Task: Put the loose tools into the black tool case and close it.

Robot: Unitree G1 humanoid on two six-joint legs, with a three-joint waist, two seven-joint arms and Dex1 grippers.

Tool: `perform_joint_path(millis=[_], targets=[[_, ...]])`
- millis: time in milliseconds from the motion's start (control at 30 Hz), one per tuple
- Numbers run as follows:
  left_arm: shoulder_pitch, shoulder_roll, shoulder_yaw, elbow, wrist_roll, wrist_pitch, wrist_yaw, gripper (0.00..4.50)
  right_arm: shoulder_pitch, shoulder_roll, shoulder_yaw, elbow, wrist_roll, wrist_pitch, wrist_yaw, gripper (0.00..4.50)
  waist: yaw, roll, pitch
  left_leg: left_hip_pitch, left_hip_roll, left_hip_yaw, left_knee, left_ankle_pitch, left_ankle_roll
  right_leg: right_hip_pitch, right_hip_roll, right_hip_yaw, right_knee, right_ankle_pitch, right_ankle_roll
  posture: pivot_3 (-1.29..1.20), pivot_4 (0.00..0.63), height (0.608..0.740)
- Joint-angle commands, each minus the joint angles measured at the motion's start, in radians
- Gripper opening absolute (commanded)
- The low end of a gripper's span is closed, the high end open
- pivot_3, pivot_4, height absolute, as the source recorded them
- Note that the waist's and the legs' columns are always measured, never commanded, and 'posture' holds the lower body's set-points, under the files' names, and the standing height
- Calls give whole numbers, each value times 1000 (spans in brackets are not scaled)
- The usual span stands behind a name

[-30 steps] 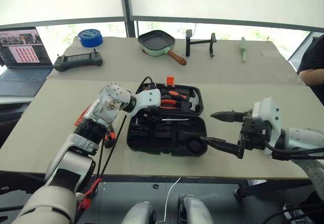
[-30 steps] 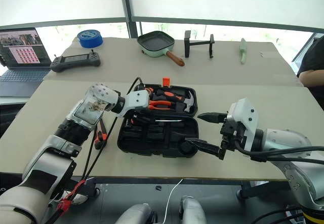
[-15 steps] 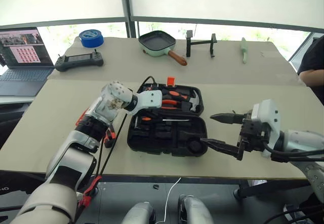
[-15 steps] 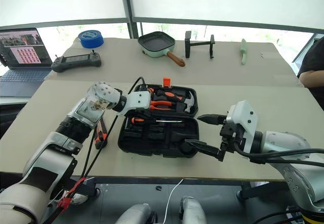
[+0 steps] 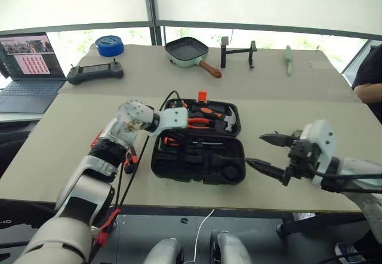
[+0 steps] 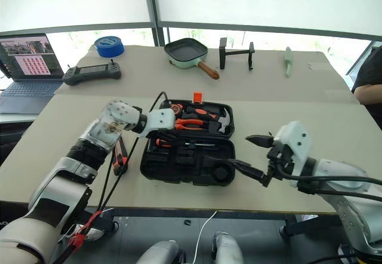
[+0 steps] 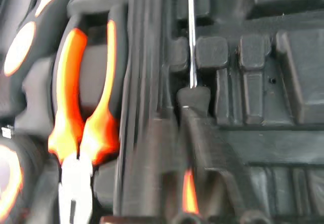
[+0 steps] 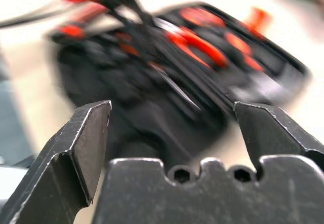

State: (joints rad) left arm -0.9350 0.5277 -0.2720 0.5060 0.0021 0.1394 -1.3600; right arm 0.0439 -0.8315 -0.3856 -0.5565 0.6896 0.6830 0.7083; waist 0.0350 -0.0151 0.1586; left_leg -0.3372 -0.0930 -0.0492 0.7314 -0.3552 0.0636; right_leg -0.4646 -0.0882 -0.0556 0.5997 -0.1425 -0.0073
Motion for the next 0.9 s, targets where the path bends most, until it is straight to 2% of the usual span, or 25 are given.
perform_joint_path(millis=[33,167,200,267,467,700,767,800,833,900], targets=[[25,66,150,-204,-200,174,-67,2227,76,9,-158,18,5,1,-11,4500,-3,0,0,0,0,0,0,0,0,-1,0,0,3,0,0,0,150,740],[101,170,263,-453,-423,464,-109,3484,207,6,-262,111,-40,-25,34,4500,-6,0,0,1,-1,-1,0,0,0,1,-1,1,1,0,0,0,150,740],[121,206,283,-512,-495,548,-137,3951,225,3,-262,148,-61,-39,40,4500,-8,1,0,3,-1,-1,0,0,0,2,-1,1,-3,0,0,0,150,740],[157,257,308,-620,-598,669,-148,4452,241,-5,-239,227,-108,-73,58,4500,-16,1,0,4,-1,0,0,0,0,4,0,3,-4,0,0,0,150,740],[219,309,308,-753,-680,739,-99,4452,119,0,-101,430,-197,-149,79,4500,-26,2,0,12,0,3,-3,0,0,9,2,8,-3,-1,0,0,150,740],[265,351,287,-804,-675,693,-85,4452,-43,6,38,675,-296,-217,98,4500,-30,3,0,14,1,4,-6,0,-1,8,3,10,-4,-1,-1,0,150,740],[273,355,280,-810,-670,680,-74,4500,-63,17,58,717,-308,-244,113,3990,-28,3,0,14,1,4,-7,0,-1,8,3,10,-4,-1,-1,0,150,740],[275,356,277,-811,-668,677,-68,4500,-67,20,65,727,-310,-254,124,3894,-28,3,0,14,1,4,-7,0,-2,8,3,10,-4,-1,-1,0,150,740],[277,358,273,-811,-667,673,-65,4500,-69,23,70,730,-311,-263,131,3436,-29,3,0,14,1,4,-7,0,-2,8,3,10,-5,-1,-1,0,150,740],[285,366,265,-812,-662,659,-65,4500,-68,28,73,727,-314,-274,136,2831,-30,3,0,14,1,5,-7,0,-2,8,3,10,-5,-1,-1,0,150,740]])
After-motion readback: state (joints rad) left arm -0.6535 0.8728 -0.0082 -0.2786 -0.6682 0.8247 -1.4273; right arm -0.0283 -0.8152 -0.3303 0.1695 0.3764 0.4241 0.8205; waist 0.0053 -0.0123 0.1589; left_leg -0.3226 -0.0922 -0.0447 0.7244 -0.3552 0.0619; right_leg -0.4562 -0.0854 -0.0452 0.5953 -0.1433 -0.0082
